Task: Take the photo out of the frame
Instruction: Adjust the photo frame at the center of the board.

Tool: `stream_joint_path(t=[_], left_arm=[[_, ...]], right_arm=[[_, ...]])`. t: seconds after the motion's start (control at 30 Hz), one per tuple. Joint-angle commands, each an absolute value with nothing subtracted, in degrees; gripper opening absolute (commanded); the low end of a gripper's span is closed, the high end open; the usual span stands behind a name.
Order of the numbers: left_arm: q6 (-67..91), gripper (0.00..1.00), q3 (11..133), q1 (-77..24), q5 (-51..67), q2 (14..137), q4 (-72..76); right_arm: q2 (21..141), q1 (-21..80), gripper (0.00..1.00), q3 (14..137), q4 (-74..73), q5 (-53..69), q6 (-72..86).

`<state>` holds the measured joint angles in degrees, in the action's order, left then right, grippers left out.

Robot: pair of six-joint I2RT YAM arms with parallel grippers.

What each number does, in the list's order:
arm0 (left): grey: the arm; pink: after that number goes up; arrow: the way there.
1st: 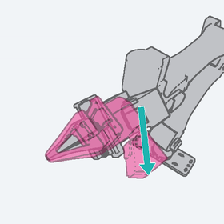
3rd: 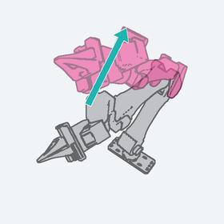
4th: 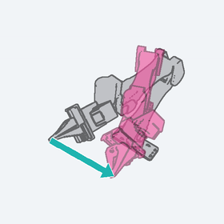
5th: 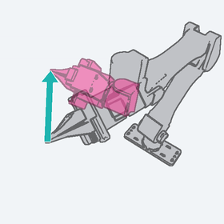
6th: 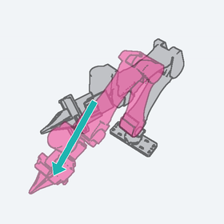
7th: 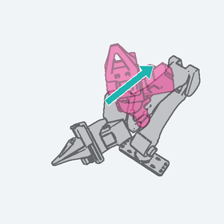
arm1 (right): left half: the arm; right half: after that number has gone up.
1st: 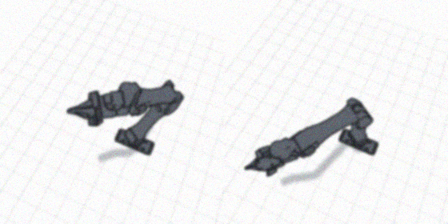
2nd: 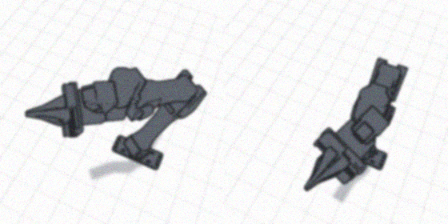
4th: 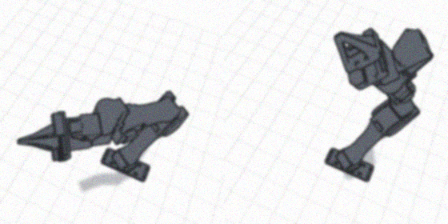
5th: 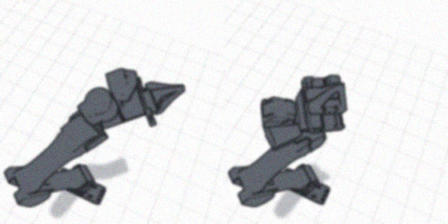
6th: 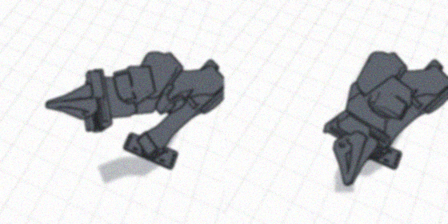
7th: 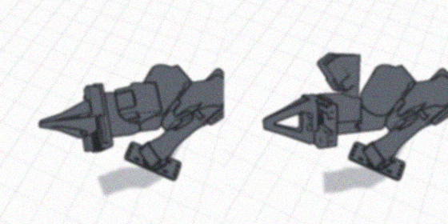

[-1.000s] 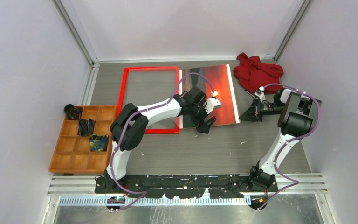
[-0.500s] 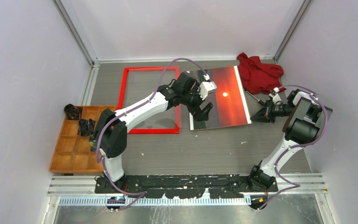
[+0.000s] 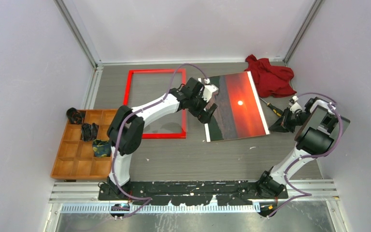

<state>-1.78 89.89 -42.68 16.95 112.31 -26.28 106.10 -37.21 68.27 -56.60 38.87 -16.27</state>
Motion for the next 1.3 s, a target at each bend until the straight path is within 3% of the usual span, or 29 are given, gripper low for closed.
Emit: stream_joint_path(t=[0.0, 0.23, 0.43, 0.8, 0.97, 1.27], left_arm=[[3.85, 1.00, 94.31, -39.71, 14.13, 116.26, -27.66], [6.20, 1.00, 99.70, -38.47, 17.35, 121.81, -30.05], [7.98, 1.00, 100.81, -38.41, 19.33, 123.86, -29.49], [10.28, 1.00, 98.12, -38.30, 22.24, 123.10, -26.86], [11.51, 1.00, 97.44, -37.75, 25.42, 123.10, -24.45], [12.97, 1.00, 97.18, -37.73, 26.54, 124.13, -23.89]], right_arm=[[105.61, -37.44, 0.03, 67.86, -55.34, 34.46, -13.80], [105.93, -37.38, 0.13, 67.42, -54.26, 32.42, -13.10], [103.98, -36.89, 0.33, 67.69, -54.55, 33.78, -13.83], [96.41, -27.06, 0.55, 69.25, -51.18, 33.73, -15.31], [95.95, -23.40, 0.60, 72.31, -49.64, 32.70, -13.65], [101.41, -22.31, 0.61, 74.69, -46.71, 33.91, -10.65]])
